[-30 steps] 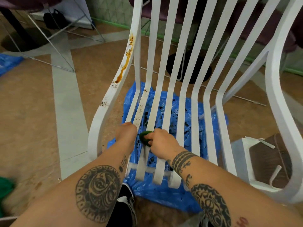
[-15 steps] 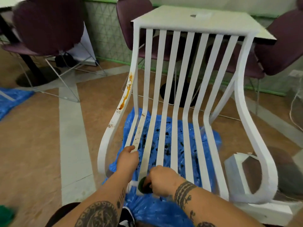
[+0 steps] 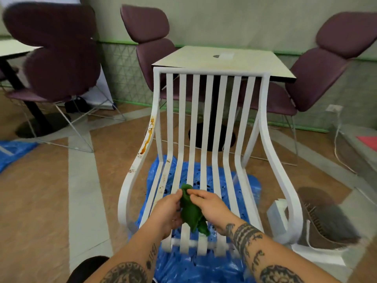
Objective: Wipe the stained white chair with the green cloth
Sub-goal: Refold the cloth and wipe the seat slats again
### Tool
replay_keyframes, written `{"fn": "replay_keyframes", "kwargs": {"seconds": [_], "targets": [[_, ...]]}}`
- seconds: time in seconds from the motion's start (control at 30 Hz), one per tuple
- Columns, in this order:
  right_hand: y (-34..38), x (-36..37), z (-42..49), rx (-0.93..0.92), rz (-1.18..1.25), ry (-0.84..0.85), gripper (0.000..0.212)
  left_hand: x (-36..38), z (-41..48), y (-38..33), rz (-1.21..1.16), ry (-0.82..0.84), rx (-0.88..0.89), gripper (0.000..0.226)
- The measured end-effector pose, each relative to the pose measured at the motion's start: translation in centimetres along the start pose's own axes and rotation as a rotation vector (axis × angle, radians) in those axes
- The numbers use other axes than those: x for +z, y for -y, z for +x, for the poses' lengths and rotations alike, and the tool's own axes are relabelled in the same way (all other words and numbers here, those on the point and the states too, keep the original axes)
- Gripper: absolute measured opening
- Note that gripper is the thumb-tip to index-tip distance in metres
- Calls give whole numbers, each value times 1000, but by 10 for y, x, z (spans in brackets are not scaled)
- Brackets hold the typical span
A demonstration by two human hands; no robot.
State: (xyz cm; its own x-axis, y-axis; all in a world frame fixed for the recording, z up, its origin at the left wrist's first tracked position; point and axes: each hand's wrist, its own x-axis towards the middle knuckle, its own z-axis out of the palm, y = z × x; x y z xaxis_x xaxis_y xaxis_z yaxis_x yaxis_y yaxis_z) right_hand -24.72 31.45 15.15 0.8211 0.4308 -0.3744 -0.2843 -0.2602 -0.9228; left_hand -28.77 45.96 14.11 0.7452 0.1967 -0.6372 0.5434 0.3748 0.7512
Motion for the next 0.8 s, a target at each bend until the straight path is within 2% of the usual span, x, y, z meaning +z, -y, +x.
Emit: {"fn": "replay_keyframes", "kwargs": {"seconds": [0.1,0.23,0.37,0.53,0.7,0.8], "targets": [[4,-7,-14,-40,-15,-70,32,2,-15,-7,45,18,60,29],[20,-15,-33,7,142,-40,44,-1,-34,-16,83,68,115,31],[34,-18,-45,-28,60,18,34,2,-55,-27,168,115,205,30],[53,-22,-60,-92,-52,-80,28,0,-71,-33,297,40,340,33],[65,-28,-68,-46,103,-66,37,-7,-81,-39,331,-28,382,33],[70,-27,-71,59,229,-21,42,-7,-87,-39,430,-35,417,35]]}}
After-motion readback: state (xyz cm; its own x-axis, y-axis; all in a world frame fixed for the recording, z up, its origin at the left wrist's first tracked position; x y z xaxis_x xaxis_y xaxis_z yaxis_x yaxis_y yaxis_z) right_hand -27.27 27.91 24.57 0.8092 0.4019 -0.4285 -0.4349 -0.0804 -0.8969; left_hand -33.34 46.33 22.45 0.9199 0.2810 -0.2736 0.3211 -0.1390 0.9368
